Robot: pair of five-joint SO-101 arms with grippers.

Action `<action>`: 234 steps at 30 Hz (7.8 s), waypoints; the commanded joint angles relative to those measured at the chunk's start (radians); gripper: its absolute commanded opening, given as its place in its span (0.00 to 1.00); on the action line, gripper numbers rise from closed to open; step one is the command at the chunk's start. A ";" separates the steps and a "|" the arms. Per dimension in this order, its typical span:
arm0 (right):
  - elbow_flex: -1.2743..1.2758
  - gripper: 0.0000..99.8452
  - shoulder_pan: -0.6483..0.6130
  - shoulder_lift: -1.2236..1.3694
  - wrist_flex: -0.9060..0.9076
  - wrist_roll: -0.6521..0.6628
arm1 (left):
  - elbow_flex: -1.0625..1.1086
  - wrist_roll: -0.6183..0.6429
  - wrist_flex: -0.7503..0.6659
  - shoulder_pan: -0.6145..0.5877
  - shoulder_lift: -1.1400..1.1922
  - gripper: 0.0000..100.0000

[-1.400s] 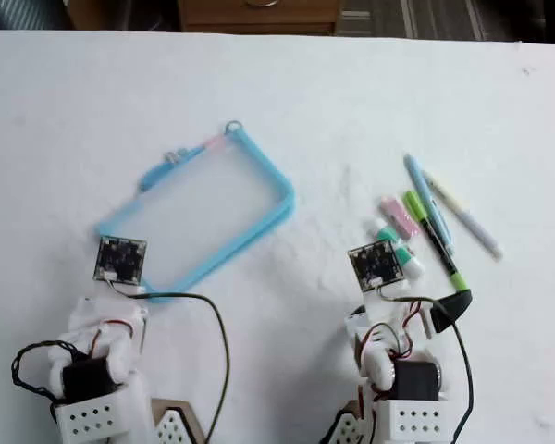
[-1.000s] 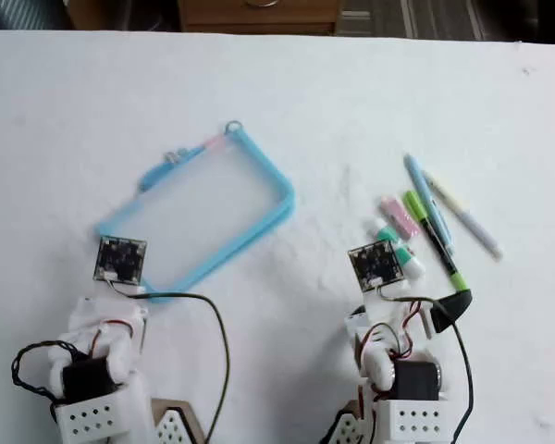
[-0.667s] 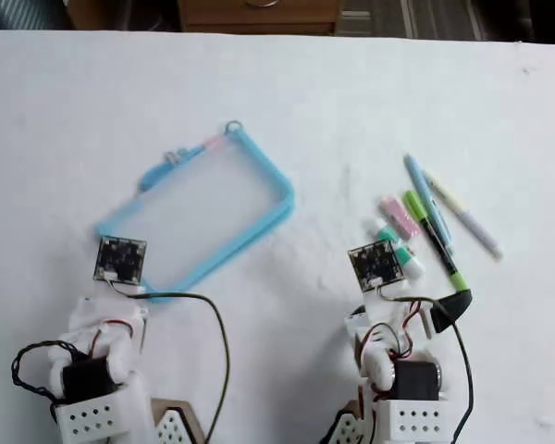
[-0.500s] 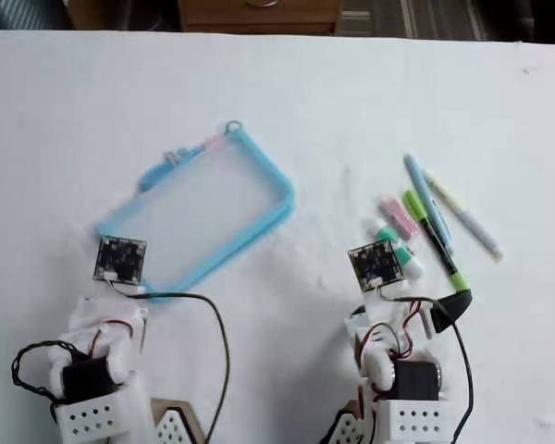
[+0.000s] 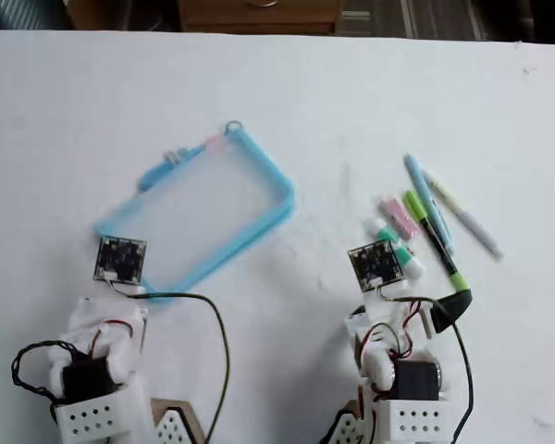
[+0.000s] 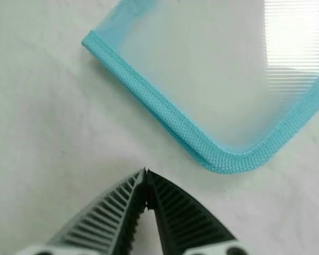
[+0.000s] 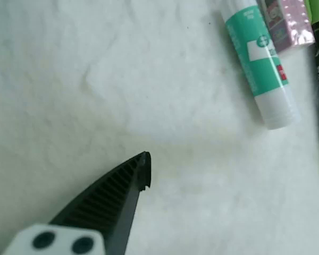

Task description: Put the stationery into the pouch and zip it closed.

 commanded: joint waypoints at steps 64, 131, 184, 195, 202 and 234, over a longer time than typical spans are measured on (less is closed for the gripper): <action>0.011 0.06 -0.134 -0.002 -0.332 0.226 | -0.003 0.003 0.002 0.010 -0.002 0.03; -1.631 0.19 -0.515 1.957 -0.193 -0.201 | -0.802 0.089 -0.233 -0.148 1.323 0.14; -2.569 0.02 -0.753 2.746 0.513 -0.327 | -1.010 0.072 -0.331 -0.463 1.349 0.14; -2.334 0.12 -0.914 2.519 0.512 -0.247 | -1.099 0.072 -0.298 -0.576 1.349 0.14; -2.332 0.28 -0.835 2.290 0.510 -0.241 | -1.099 0.071 -0.302 -0.578 1.349 0.14; -3.133 0.04 -0.774 3.102 0.325 -0.519 | -1.097 0.072 -0.216 -0.575 1.354 0.14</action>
